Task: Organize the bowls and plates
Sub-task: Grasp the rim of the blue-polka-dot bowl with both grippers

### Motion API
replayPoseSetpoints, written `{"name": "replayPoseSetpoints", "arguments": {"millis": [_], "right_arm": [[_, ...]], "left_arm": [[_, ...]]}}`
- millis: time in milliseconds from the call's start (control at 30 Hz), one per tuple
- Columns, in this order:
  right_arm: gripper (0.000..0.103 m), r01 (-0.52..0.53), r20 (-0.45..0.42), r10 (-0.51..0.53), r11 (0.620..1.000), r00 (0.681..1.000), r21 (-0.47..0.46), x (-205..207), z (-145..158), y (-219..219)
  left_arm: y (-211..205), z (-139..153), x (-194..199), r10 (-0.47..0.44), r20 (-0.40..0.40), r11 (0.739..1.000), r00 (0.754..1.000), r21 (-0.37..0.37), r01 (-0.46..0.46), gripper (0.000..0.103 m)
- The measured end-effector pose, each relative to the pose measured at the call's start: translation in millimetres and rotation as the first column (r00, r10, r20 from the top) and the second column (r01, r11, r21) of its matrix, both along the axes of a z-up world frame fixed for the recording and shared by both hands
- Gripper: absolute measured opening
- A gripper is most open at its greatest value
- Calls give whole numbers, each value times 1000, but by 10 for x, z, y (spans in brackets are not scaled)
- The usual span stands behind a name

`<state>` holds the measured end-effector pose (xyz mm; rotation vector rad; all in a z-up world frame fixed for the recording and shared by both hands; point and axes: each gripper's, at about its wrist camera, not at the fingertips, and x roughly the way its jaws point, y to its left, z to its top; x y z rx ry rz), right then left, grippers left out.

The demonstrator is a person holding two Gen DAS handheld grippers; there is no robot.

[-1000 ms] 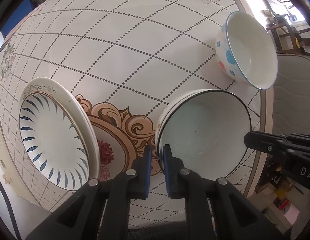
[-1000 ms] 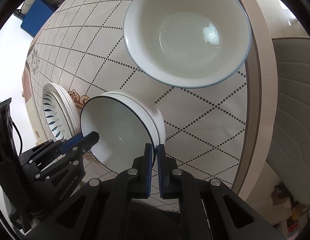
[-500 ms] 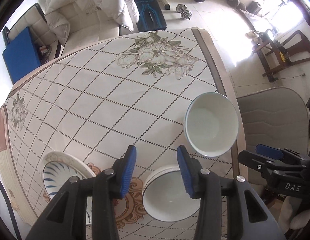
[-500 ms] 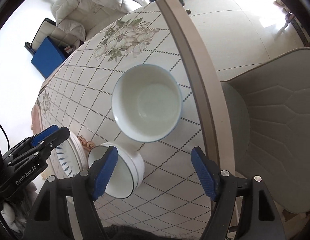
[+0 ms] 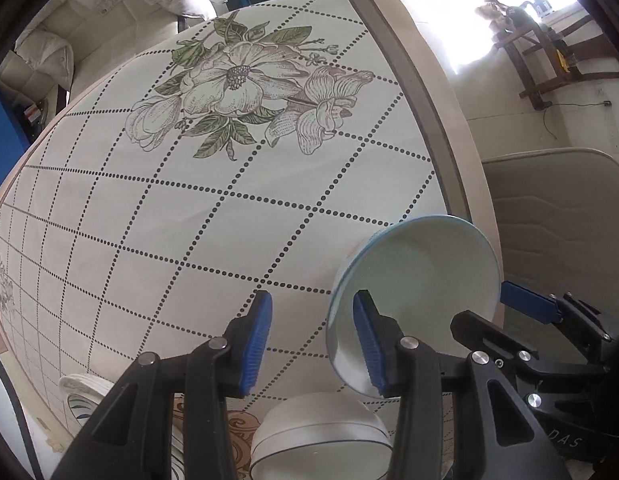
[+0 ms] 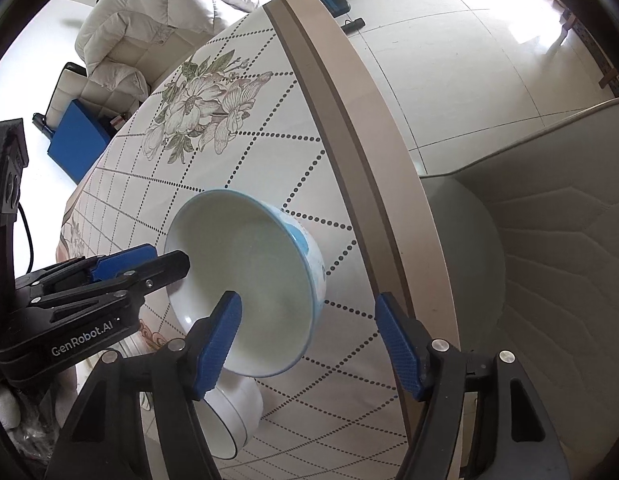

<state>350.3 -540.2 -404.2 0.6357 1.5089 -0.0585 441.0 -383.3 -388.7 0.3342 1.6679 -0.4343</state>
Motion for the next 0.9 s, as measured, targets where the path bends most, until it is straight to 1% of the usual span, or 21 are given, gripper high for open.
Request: {"name": "replayPoseSetpoints", "arguments": {"millis": [333,433,467,500,600,633,733,767,800,867,900], "right_arm": [[71,-2,-46,3,1000,999,16,89,-233,30],[66,-7,-56,8,1000,998,17,112,-282,49],[58,-11,-56,12,1000,998,18,123,-297,65],[45,-15,-57,16,1000,998,22,132,-317,80],[40,-18,-65,19,1000,998,25,152,-353,116],[38,-22,-65,24,999,998,23,160,-353,129],[30,-20,-72,22,999,997,32,173,-374,150],[26,-21,-78,22,999,997,25,181,-380,153],[22,-22,-86,23,1000,996,14,191,-390,161],[18,-24,-96,24,1000,995,2,203,-407,155],[16,-22,-99,22,1000,995,3,206,-414,158]], "left_arm": [[-92,-119,-26,-19,-24,1000,1000,16,20,40],[-175,-141,-4,-25,-18,1000,1000,18,25,40],[-189,-143,-3,-23,-18,1000,1000,17,23,40],[-184,-135,-3,-21,-15,1000,1000,21,21,40],[-181,-130,-2,-17,-14,1000,1000,15,17,39],[-178,-127,-2,-19,-12,1000,1000,12,19,36],[-204,-149,10,-37,-26,999,999,9,37,27],[-215,-165,-12,-46,-28,999,999,12,47,23],[-230,-183,-33,-53,-30,998,998,18,54,16],[-239,-222,-63,-57,-42,998,998,13,57,14],[-238,-236,-74,-55,-48,998,997,10,56,11]]}}
